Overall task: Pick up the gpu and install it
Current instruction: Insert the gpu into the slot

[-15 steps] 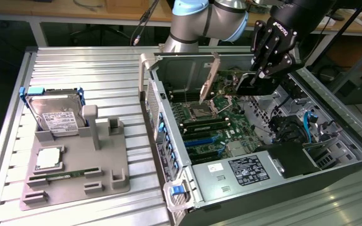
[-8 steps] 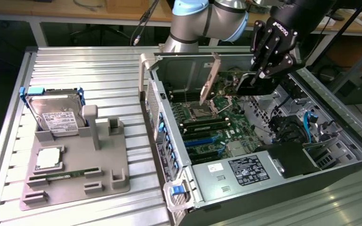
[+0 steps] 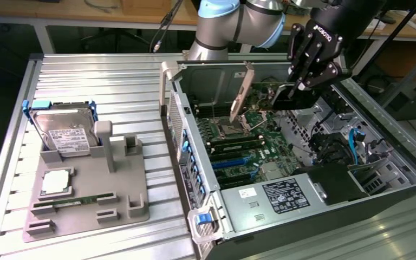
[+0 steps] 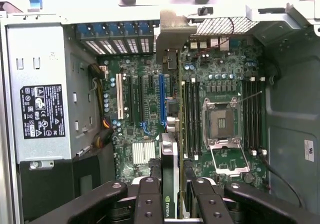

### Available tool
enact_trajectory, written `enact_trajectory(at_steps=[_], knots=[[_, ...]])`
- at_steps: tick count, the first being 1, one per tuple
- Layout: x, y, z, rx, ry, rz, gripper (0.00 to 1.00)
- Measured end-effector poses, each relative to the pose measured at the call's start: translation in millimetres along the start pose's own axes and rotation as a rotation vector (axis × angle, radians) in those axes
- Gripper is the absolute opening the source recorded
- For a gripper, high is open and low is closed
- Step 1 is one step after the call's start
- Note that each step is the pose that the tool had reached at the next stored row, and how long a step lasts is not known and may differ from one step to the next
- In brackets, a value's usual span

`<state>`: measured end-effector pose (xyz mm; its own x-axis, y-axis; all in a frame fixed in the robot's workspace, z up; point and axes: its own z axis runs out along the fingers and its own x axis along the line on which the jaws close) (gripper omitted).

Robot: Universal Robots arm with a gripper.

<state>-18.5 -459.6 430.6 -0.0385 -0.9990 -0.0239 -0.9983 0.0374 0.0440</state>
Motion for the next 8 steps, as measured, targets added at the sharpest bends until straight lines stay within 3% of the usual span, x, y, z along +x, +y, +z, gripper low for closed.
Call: enact_trajectory(at_steps=[8], knots=[[0.0,0.0,0.0,-0.0005,0.0009,-0.02,0.27]])
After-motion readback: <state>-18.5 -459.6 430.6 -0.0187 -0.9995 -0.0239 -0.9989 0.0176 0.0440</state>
